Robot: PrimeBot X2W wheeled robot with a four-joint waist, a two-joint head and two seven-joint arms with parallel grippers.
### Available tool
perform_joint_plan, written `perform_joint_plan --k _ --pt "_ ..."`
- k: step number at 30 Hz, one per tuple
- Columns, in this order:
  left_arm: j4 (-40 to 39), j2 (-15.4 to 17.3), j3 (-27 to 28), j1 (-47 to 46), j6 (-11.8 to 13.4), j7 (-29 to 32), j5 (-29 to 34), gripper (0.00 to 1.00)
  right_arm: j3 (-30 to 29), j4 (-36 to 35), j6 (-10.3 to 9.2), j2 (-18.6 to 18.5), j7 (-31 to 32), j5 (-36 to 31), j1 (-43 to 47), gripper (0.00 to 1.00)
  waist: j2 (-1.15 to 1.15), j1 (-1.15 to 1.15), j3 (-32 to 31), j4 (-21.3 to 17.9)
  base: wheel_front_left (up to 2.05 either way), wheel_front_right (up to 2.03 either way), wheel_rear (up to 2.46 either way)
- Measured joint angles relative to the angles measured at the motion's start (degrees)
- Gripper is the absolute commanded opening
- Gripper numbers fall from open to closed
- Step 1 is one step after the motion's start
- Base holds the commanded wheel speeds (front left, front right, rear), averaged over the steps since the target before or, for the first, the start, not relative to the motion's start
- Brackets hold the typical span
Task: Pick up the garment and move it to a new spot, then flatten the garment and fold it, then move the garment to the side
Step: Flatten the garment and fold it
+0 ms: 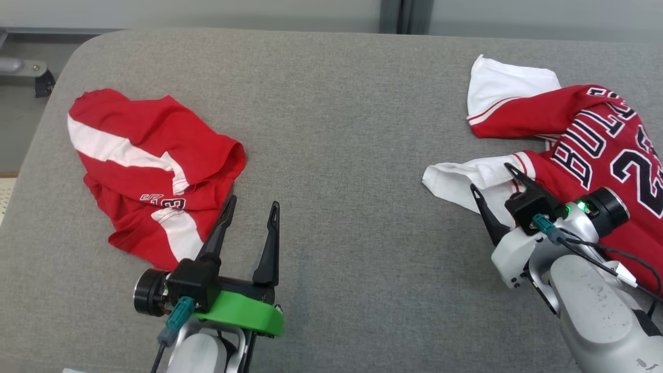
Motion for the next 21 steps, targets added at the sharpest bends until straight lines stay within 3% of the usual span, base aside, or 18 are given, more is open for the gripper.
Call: perform_joint_plan --k 9,10,11,12,17,21 --pt "-0.13 0.01 -1.04 -0.30 0.19 0.00 -1.21 1.00 1.43 7.95 0.00 -2.25 0.76 -8.08 -5.65 1.00 0.00 0.00 1.92 3.68 0.00 0.00 0.00" --pt "-0.16 0.01 -1.16 -0.31 0.10 0.00 -1.23 1.00 1.37 9.01 0.00 -2.15 1.03 -8.09 -6.19 0.88 0.00 0.00 2.06 3.96 0.00 0.00 0.00" --pt "-0.19 0.01 -1.22 -0.32 -0.01 0.00 -1.23 1.00 1.47 9.84 0.01 -2.14 1.29 -8.12 -6.65 0.11 0.00 0.00 2.16 4.15 0.00 0.00 0.00" --pt "-0.20 0.01 -1.27 -0.34 -0.01 0.01 -1.25 1.00 1.67 10.66 0.00 -2.14 1.35 -8.22 -7.20 0.00 0.00 0.00 2.25 4.35 0.00 0.00 0.00" --pt "-0.31 0.01 -1.33 -0.60 -0.02 0.00 -1.41 1.00 1.87 12.04 0.01 -1.49 -0.58 -7.30 -10.95 0.00 0.00 0.00 2.13 4.15 0.00 0.00 0.00" --pt "-0.29 0.00 -1.40 -0.60 -0.07 0.00 -1.20 1.00 -1.22 9.46 0.01 -0.29 -3.25 -5.84 -13.91 0.00 0.00 0.00 1.51 3.43 0.00 0.00 0.00"
